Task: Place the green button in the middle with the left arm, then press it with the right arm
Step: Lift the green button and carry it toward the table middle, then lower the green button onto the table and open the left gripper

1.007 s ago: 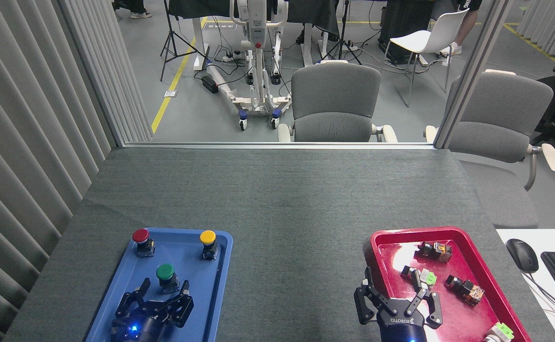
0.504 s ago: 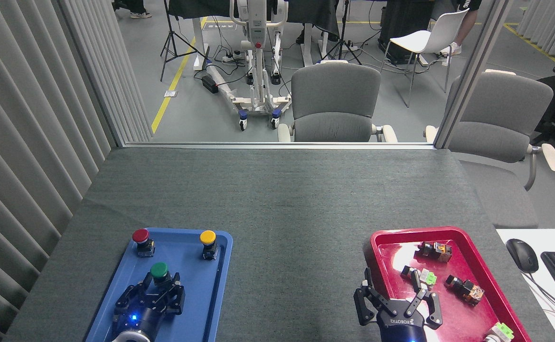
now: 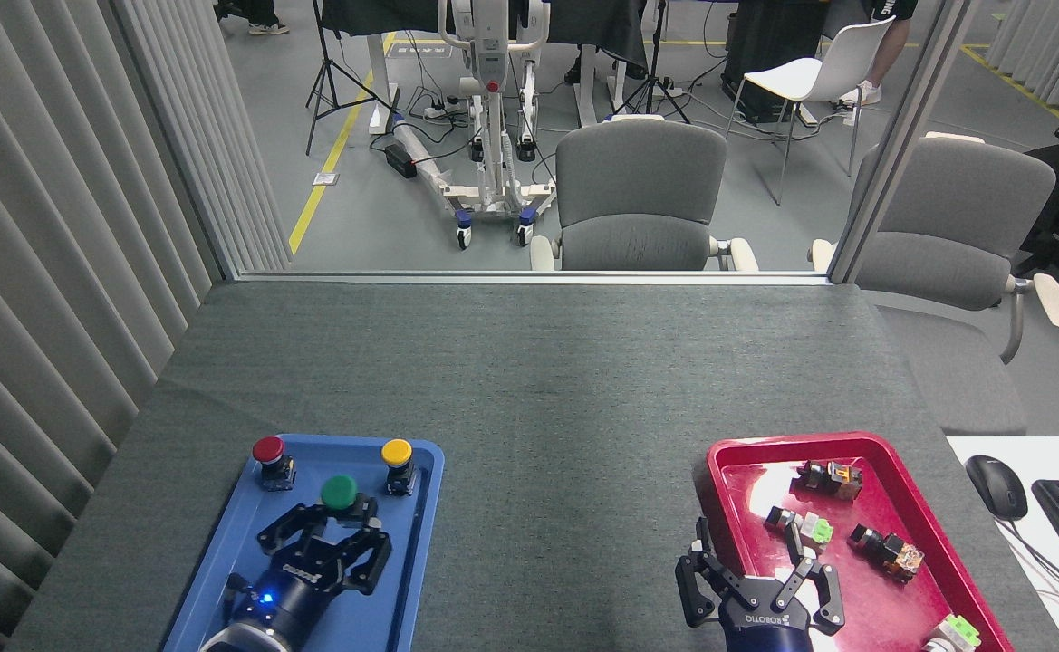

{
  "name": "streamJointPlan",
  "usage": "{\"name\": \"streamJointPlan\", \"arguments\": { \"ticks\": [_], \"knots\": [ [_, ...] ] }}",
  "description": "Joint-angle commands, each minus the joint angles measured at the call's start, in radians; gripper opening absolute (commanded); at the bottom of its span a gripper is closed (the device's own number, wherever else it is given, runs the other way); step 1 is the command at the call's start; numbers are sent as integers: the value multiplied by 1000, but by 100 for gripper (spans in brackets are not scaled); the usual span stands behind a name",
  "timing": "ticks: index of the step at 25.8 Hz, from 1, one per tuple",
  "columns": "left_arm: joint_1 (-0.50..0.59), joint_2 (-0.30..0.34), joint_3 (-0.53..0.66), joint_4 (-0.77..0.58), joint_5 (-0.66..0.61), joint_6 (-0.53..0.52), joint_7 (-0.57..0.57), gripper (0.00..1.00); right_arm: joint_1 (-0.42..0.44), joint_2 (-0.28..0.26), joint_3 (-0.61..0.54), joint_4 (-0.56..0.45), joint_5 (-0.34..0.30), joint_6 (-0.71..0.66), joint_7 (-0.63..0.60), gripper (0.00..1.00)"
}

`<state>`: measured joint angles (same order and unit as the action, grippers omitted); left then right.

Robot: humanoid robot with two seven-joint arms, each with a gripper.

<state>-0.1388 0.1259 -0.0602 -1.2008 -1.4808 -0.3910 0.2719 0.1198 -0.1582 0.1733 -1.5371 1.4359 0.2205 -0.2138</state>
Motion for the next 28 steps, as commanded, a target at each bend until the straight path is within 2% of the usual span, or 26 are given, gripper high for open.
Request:
{"name": "streamJointPlan", "arguments": {
  "ticks": [1, 5, 8, 10, 14, 19, 24, 26, 28],
  "knots": [
    [-5, -26, -174, -28, -1, -35, 7, 0, 1, 0, 0, 0, 1, 2, 8, 99],
    [-116, -114, -326, 151, -3, -29, 7, 0, 1, 0, 0, 0, 0, 2, 8, 99],
    [-225, -218, -343, 349, -1, -2, 4, 0, 1, 0, -2, 0, 0, 3, 8, 99],
    [-285, -258, -343, 448, 0, 23, 6, 0, 3, 0, 0, 0, 1, 3, 7, 99],
    [-328, -262, -357, 484, 0, 90, 7, 0, 3, -3, 0, 0, 1, 2, 7, 99],
    [-334, -261, -363, 543, 5, 110, 12, 19, 3, 0, -2, 0, 1, 0, 5, 99],
    [-332, -261, -426, 558, 10, 135, 12, 24, 3, 0, -3, 0, 1, -6, 2, 99],
    [-332, -261, -460, 558, 16, 175, 12, 27, 1, 0, -3, 0, 1, -6, 2, 99],
    [-332, -261, -466, 558, 16, 207, 12, 35, 3, 2, -2, 0, 1, -7, 2, 99]
  ]
}}
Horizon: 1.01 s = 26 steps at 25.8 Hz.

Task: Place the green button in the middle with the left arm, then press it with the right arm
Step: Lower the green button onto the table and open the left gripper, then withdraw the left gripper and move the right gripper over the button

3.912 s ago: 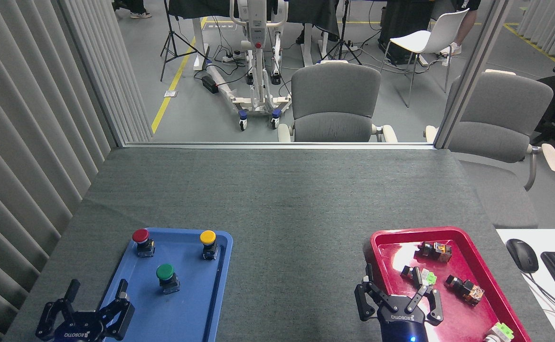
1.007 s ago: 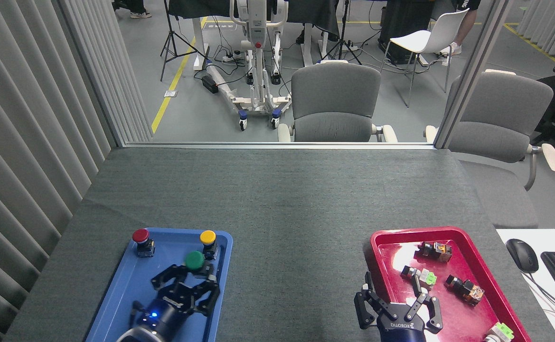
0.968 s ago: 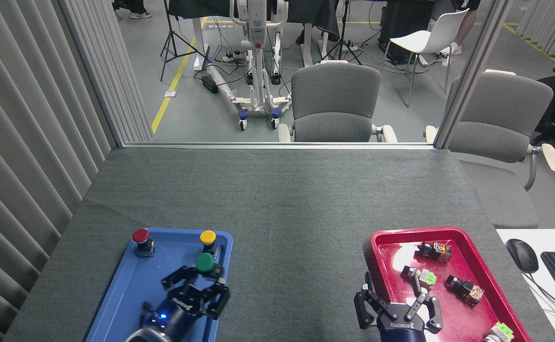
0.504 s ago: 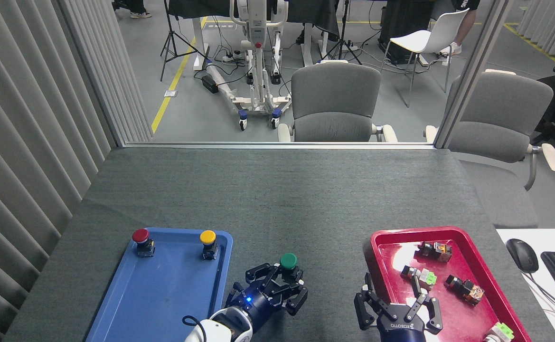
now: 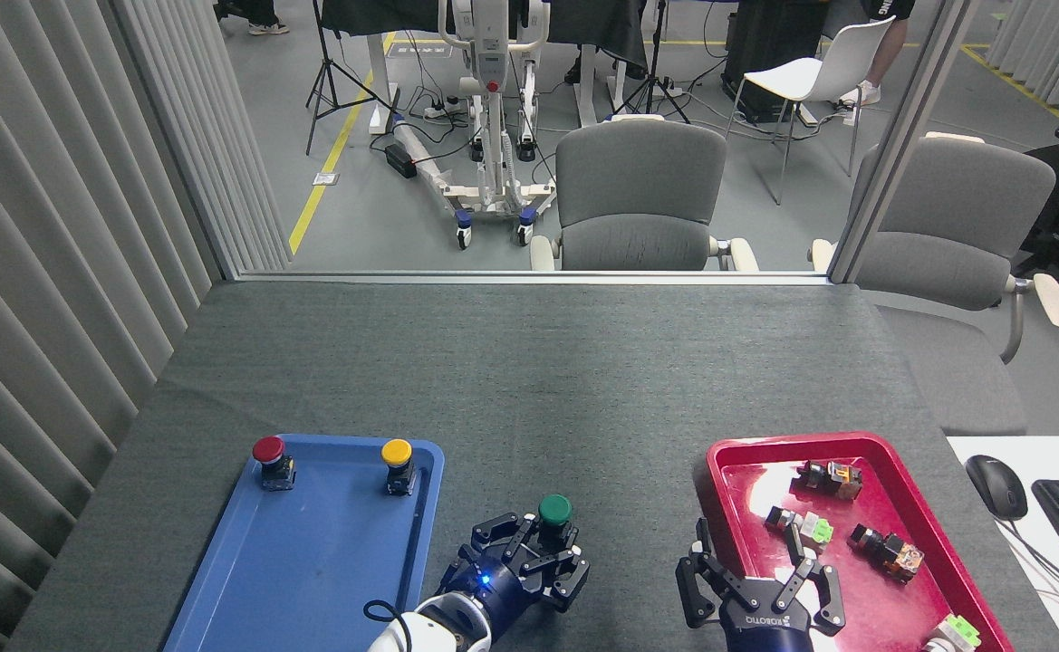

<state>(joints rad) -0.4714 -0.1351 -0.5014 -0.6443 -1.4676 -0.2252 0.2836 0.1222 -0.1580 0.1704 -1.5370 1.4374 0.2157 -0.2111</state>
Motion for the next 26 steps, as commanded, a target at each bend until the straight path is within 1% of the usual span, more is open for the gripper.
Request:
{"name": "streamJointPlan", "arguments": {
  "ticks": [1, 2, 7, 8, 9, 10, 11, 12, 13, 14, 16, 21, 24, 26],
  "knots": [
    [0, 0, -25, 2, 3, 44, -1, 42, 1, 2, 1, 0, 0, -2, -1, 99],
    [0, 0, -25, 2, 3, 46, 0, 47, 1, 2, 1, 0, 0, -2, -1, 99],
    [5, 0, -26, 0, 3, 37, 0, 48, 1, 3, 1, 1, 0, -4, -1, 99],
    [5, 0, -29, 2, 3, 37, 0, 49, 1, 3, 1, 1, 0, -4, -1, 99],
    [5, 0, -40, 2, 3, 38, 2, 53, 1, 3, 1, 1, 0, -4, -1, 99],
    [7, 0, -49, 0, 3, 40, 5, 59, 1, 5, 1, 1, 0, -4, -1, 99],
    [7, 0, -52, 0, 3, 38, 14, 61, 1, 5, 1, 1, 0, -4, -1, 99],
    [7, 0, -54, 0, 3, 38, 20, 70, 1, 5, 1, 3, 0, -4, -1, 99],
    [7, 0, -54, 2, 3, 37, 20, 84, 1, 5, 1, 1, 0, -4, -1, 99],
    [7, 0, -54, 3, 3, 35, 20, 96, 1, 6, 1, 1, 0, -4, -1, 99],
    [10, 0, -59, 3, 3, 32, 22, 99, 1, 6, 3, 1, 0, -6, -1, 99],
    [20, 0, -66, -21, 4, 37, 23, 99, -3, 6, 3, 1, 2, -33, -1, 99],
    [56, 8, -46, -86, 10, 44, 20, 99, -4, 8, 4, 3, 2, -38, 1, 98],
    [83, 22, 0, -158, 41, 40, 12, 99, -7, 8, 8, 6, 0, -48, 1, 95]
  ]
}}
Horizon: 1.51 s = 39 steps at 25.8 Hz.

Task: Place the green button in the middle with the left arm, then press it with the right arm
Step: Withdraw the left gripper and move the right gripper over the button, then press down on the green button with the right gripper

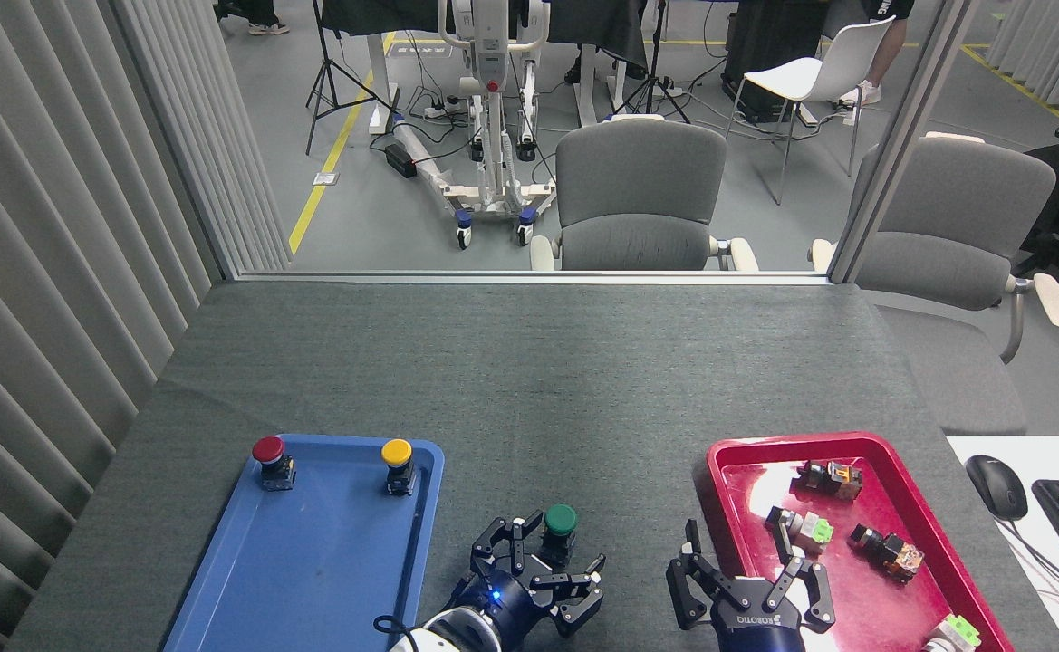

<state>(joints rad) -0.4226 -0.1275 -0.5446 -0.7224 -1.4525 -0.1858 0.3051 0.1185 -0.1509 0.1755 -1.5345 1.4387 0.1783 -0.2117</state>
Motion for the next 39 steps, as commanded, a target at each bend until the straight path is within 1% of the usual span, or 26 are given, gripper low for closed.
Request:
{"name": "streamJointPlan", "arguments": {
  "ticks": [1, 2, 5, 6, 8, 10, 13, 14, 16, 18, 20, 23, 25, 27, 39],
  "knots": [
    [62, 34, 67, -126, 46, -1, -14, 99, -7, 1, 7, 5, -1, -19, 2, 92],
    [91, 60, 84, -173, 58, -3, -14, 99, -11, 2, 10, 8, 0, -25, 3, 90],
    [199, 181, 143, -384, 92, 8, -18, 99, -30, 19, 39, 19, 3, -36, 6, 83],
    [235, 212, 181, -440, 116, 5, -18, 99, -34, 24, 53, 28, 5, -36, 6, 78],
    [298, 266, 256, -532, 162, 3, -18, 99, -59, 22, 79, 47, 5, -36, 6, 58],
    [361, 315, 350, -615, 173, 8, -18, 99, -83, 21, 113, 54, 5, -36, 9, 43],
    [469, 325, 557, -727, 175, -3, -18, 99, -97, 31, 140, 76, 12, -37, 9, 29],
    [498, 332, 609, -750, 175, -7, -18, 99, -115, 36, 157, 89, 16, -37, 11, 25],
    [539, 335, 661, -764, 175, -14, -18, 99, -148, 39, 185, 126, 17, -37, 11, 14],
    [570, 355, 704, -764, 176, -27, -18, 99, -165, 45, 211, 165, 17, -40, 11, 6],
    [579, 356, 724, -759, 175, -27, -18, 99, -194, 53, 234, 197, 17, -42, 14, 0],
    [582, 356, 726, -761, 173, -26, -27, 99, -223, 60, 272, 246, 16, -42, 46, 0],
    [581, 355, 727, -766, 172, -26, -63, 99, -261, 63, 314, 295, 6, -37, 91, 0],
    [579, 356, 729, -778, 172, -24, -107, 99, -280, 70, 332, 329, 6, -33, 104, 0],
    [579, 351, 741, -789, 175, -29, -109, 99, -280, 79, 332, 353, 5, -22, 112, 0]
  ]
}}
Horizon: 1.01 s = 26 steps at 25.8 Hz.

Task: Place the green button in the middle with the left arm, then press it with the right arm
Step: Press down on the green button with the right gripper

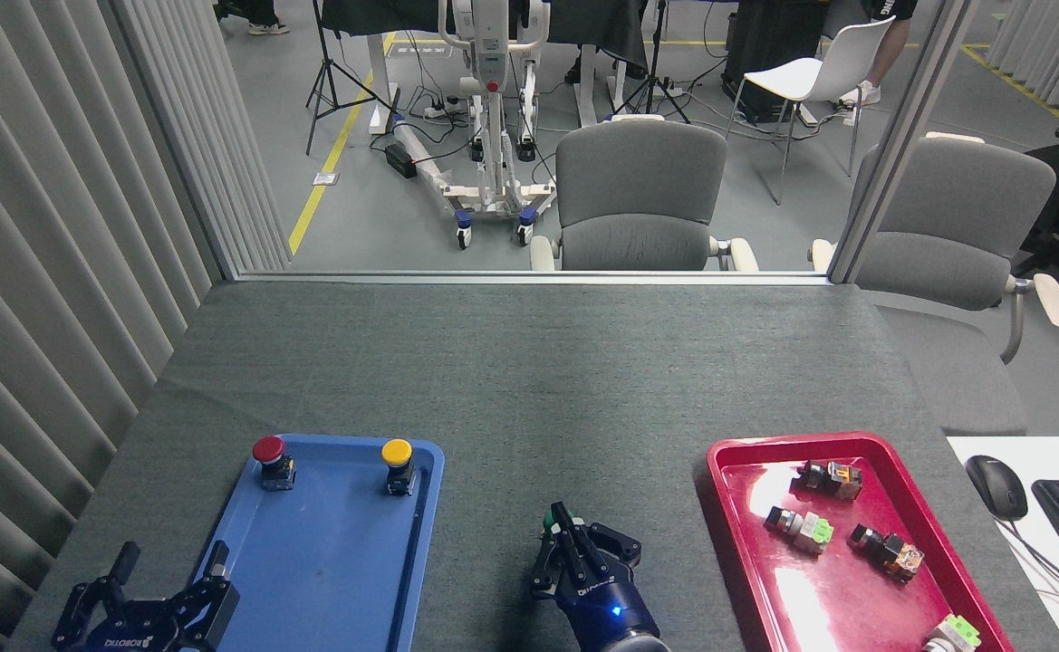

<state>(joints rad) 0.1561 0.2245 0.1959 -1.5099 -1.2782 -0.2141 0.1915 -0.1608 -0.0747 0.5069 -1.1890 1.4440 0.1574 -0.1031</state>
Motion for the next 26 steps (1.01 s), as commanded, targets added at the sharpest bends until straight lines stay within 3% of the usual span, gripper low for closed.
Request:
{"name": "streamJointPlan", "arguments": {
  "ticks": [1, 13, 14, 17, 23, 24, 26],
  "knots": [
    [0, -1, 0, -1, 0, -1, 5, 99, 0, 3, 1, 9, -1, -1, 3, 0],
    [0, -2, 2, -7, 0, 1, 5, 99, 0, -2, 2, 23, -28, -1, 56, 1],
    [0, -2, 2, -7, 0, 1, 5, 99, 0, -2, 2, 22, -28, 2, 49, 6],
    [0, -2, 2, -6, 2, 4, 6, 99, 0, 4, 1, 9, -28, 22, 14, 42],
    [0, -4, 2, -4, 3, 2, 5, 99, 1, 15, -7, -26, -28, 93, -127, 92],
    [0, -4, 3, -4, 3, 1, 6, 99, 4, 16, -8, -32, -28, 110, -139, 98],
    [0, -4, 2, -6, 3, -1, 6, 99, 14, 16, -15, -46, -28, 131, -165, 99]
  ]
}}
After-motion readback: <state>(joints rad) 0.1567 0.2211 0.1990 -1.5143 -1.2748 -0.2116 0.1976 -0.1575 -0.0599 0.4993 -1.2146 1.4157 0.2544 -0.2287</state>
